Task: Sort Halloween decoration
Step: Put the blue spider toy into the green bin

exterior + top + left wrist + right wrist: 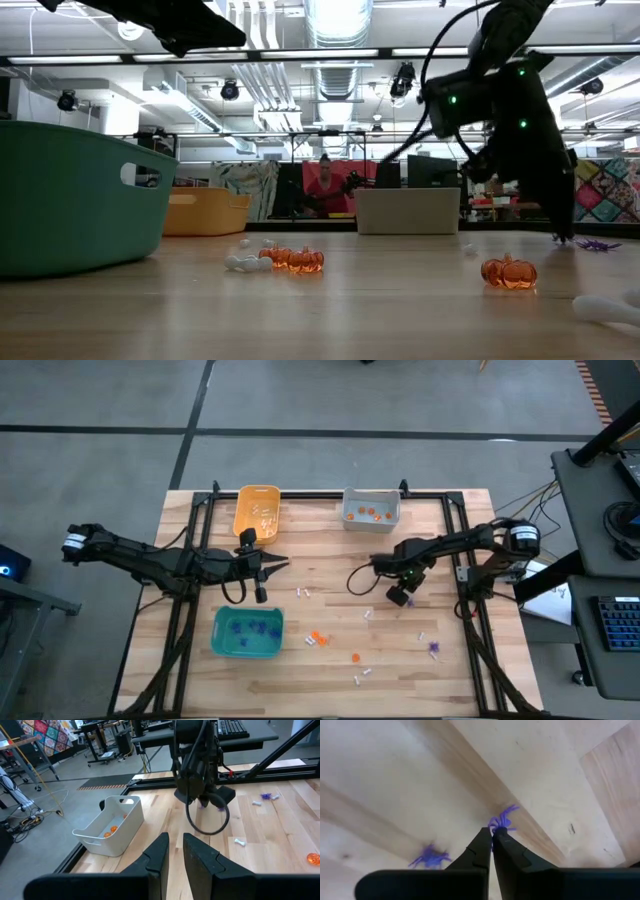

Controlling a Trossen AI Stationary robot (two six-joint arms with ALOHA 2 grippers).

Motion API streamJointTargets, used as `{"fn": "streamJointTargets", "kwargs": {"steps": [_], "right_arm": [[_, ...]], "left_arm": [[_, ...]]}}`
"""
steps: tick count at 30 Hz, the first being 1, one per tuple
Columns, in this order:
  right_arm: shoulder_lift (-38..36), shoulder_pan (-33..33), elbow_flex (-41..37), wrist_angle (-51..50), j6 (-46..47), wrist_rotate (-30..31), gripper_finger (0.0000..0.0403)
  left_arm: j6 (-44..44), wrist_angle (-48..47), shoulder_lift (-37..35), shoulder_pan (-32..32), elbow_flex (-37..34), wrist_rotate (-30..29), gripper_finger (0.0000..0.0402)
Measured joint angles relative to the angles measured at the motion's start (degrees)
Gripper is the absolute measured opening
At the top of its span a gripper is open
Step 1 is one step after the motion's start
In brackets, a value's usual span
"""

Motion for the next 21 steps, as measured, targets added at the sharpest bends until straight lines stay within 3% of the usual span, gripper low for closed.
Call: {"fn": "streamJointTargets", "kwargs": {"steps": [7, 14, 21], "right_arm": [[-7.54, 0.00, 0.00, 12.59, -0.47, -3.81, 0.0008], [-11.44, 0.00, 0.00, 37.40, -4.82, -8.35, 0.0008], [-8.10, 0.00, 0.00, 65.07, -9.53, -16.02, 0.0008]], "left_arm": [[0.00, 0.57, 0.00, 0.00, -0.01, 0.00, 0.0039], [0.00, 1.19, 0.00, -0.02, -0.01, 0.00, 0.0039], [0.03, 1.38, -0.26, 0.00, 0.00, 0.05, 0.0039]]}}
